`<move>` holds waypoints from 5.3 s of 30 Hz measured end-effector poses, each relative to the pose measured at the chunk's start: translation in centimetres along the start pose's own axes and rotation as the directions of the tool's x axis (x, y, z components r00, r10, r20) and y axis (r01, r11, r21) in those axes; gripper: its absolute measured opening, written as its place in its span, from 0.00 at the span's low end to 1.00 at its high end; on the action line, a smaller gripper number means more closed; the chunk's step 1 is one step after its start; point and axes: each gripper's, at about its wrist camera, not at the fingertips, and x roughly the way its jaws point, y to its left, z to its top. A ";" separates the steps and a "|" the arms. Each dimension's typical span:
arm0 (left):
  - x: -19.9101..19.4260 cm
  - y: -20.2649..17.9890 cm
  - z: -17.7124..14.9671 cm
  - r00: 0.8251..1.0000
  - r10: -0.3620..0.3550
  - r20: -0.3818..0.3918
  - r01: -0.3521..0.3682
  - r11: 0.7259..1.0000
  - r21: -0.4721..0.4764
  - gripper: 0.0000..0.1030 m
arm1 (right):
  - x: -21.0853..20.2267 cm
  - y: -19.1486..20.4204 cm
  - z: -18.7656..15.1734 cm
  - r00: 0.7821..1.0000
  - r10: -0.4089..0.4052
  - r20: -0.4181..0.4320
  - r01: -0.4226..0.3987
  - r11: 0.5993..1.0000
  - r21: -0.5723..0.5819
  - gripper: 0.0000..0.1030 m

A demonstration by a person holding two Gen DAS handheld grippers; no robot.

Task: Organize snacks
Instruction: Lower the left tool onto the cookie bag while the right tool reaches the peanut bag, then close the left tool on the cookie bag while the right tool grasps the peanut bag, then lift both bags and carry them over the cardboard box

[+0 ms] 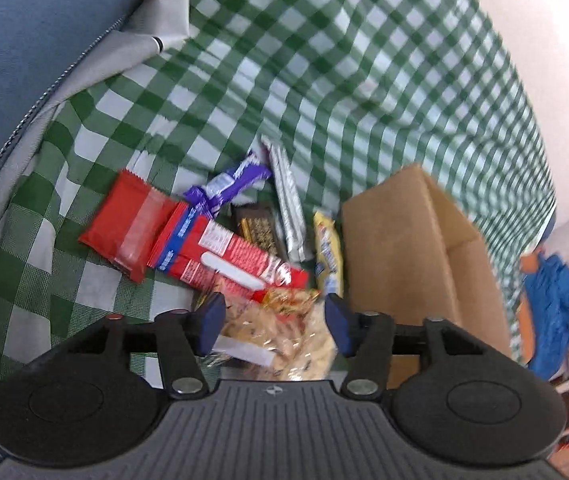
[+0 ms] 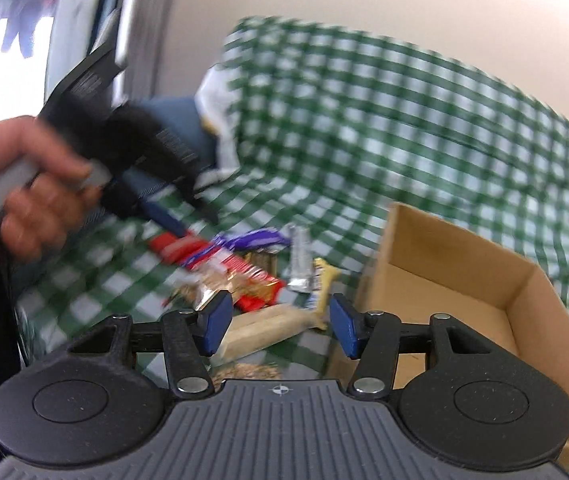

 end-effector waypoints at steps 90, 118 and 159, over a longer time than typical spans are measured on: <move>4.6 0.2 -1.2 0.998 -0.031 -0.046 0.037 0.988 0.150 0.75 | 4.8 1.9 -5.9 0.949 0.209 -0.237 0.032 0.684 0.729 0.56; 4.5 1.5 -0.7 0.998 0.031 -0.063 -0.025 0.995 0.096 0.75 | 10.2 6.5 -2.5 0.935 0.015 -0.354 0.041 0.988 0.151 0.91; 3.4 1.2 -0.3 0.997 0.051 -0.060 -0.047 0.996 0.070 0.74 | 8.3 5.2 -2.6 0.962 0.058 -0.266 0.007 0.971 0.237 0.80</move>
